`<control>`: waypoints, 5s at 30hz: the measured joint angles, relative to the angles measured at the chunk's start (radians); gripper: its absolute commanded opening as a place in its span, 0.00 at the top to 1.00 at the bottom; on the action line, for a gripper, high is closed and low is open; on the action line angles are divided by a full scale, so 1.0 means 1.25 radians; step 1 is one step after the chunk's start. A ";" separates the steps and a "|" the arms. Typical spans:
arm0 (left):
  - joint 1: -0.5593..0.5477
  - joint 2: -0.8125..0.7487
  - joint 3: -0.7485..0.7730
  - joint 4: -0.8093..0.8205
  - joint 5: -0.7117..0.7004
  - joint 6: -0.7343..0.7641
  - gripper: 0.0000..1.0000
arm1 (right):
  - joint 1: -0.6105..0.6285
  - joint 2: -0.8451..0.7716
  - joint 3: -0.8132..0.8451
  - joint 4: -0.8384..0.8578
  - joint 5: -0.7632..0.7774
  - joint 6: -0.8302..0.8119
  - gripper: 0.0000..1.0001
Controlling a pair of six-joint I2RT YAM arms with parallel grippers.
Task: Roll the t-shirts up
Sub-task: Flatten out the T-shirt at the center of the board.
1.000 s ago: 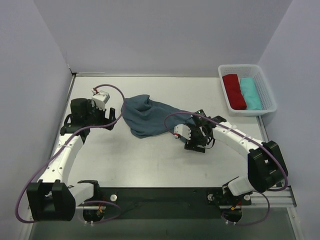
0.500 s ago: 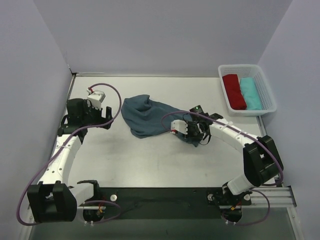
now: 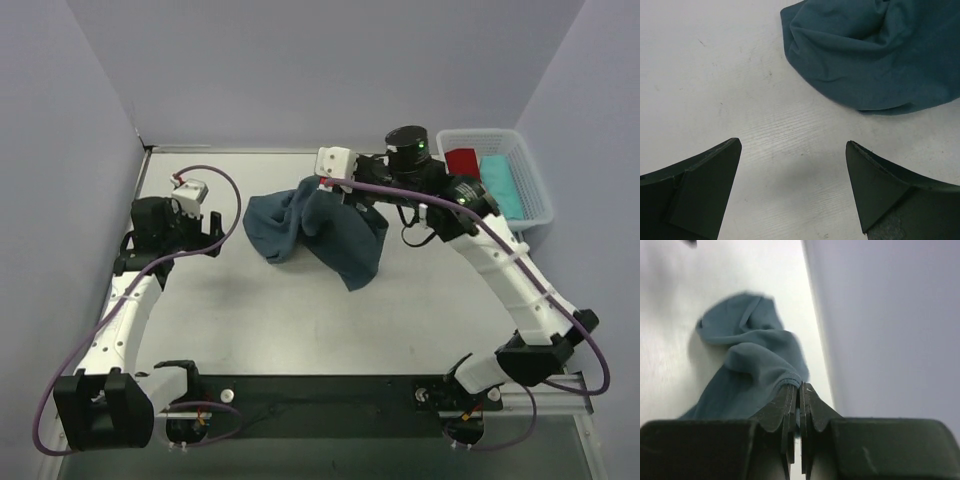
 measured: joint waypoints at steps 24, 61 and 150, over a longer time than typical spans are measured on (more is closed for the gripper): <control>0.000 0.039 0.041 0.063 -0.085 0.000 0.04 | -0.598 0.275 -0.371 -0.001 0.116 0.219 0.52; 0.001 0.032 0.042 0.022 -0.085 0.070 0.03 | -0.202 0.310 -0.210 -0.579 -0.172 -0.840 0.61; -0.224 0.575 0.397 -0.067 -0.079 0.151 0.10 | -0.483 -0.085 -0.298 -0.197 -0.132 -0.093 1.00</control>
